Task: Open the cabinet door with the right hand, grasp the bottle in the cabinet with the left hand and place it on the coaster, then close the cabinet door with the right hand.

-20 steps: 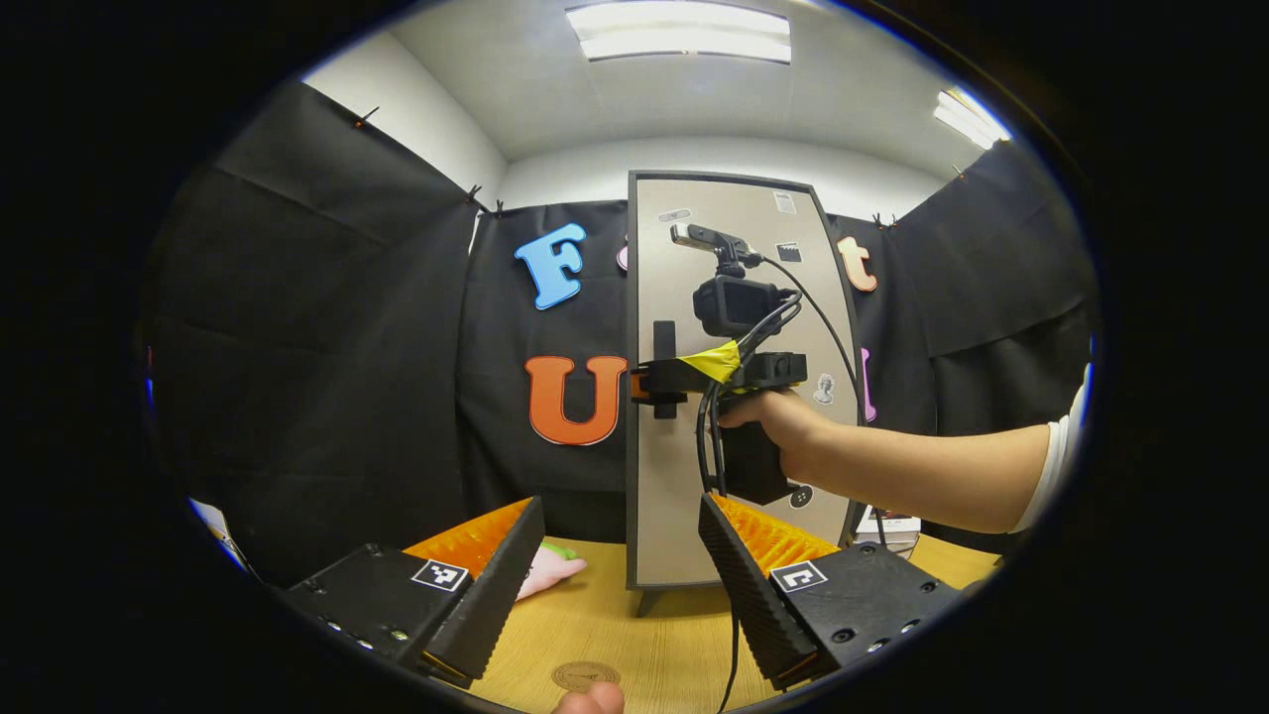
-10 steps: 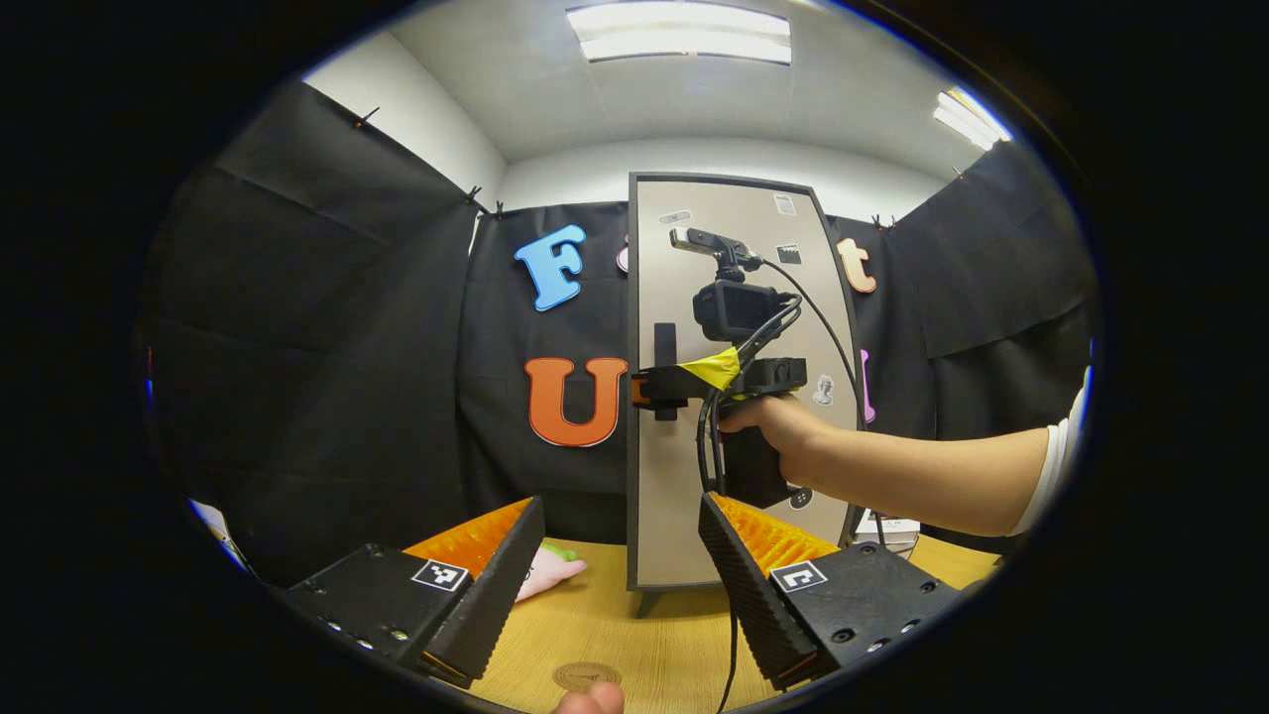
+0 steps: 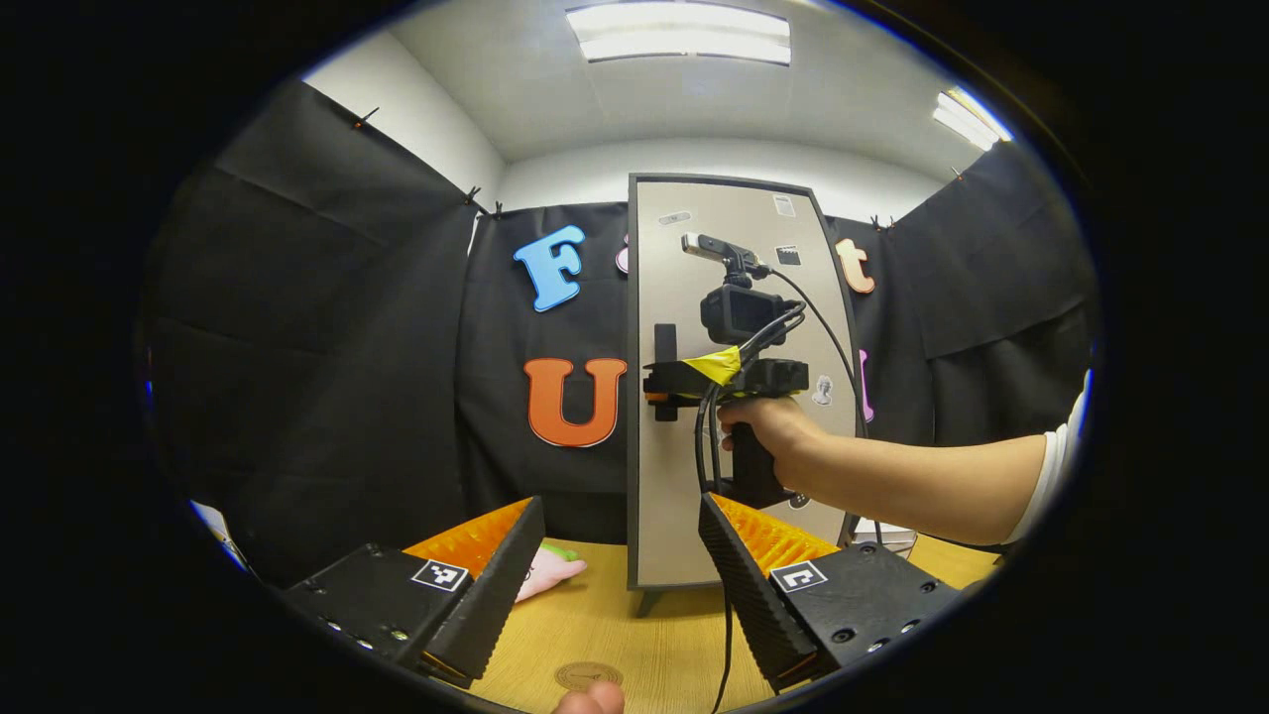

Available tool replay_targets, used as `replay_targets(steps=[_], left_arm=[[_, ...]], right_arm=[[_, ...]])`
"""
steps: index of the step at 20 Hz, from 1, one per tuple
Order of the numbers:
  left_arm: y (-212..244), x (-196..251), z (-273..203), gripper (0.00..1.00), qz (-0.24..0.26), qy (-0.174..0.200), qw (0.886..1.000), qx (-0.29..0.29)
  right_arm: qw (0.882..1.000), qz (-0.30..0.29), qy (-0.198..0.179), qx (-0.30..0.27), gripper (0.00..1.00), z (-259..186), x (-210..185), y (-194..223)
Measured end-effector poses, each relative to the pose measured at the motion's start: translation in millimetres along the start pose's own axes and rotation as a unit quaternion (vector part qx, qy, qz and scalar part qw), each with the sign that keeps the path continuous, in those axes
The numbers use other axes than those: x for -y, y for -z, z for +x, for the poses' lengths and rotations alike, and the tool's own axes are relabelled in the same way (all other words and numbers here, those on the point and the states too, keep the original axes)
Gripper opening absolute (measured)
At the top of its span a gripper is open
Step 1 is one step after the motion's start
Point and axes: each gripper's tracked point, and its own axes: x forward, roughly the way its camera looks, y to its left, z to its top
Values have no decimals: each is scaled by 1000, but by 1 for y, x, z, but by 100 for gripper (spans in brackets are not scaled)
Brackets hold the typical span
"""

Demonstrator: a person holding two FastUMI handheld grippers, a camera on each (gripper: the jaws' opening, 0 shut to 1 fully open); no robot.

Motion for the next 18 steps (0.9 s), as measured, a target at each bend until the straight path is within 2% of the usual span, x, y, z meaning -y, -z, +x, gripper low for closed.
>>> replay_targets(steps=[3,6,9,15,18], left_arm=[[-2,-4,-1,95,4,-2,1000,1],[-5,-7,-6,95,10,-7,1000,4],[-7,-8,-10,95,10,-8,1000,8],[4,-1,-11,95,12,2,1000,-5],[6,7,-13,95,8,12,1000,-8]], right_arm=[[1000,0,-7,2,25,-6,-1,1],[999,-17,-31,5,25,-27,-7,2],[998,-30,-50,14,25,-61,-20,1],[997,-22,-74,12,25,-142,-5,3],[997,-16,-74,11,25,-164,4,3]])
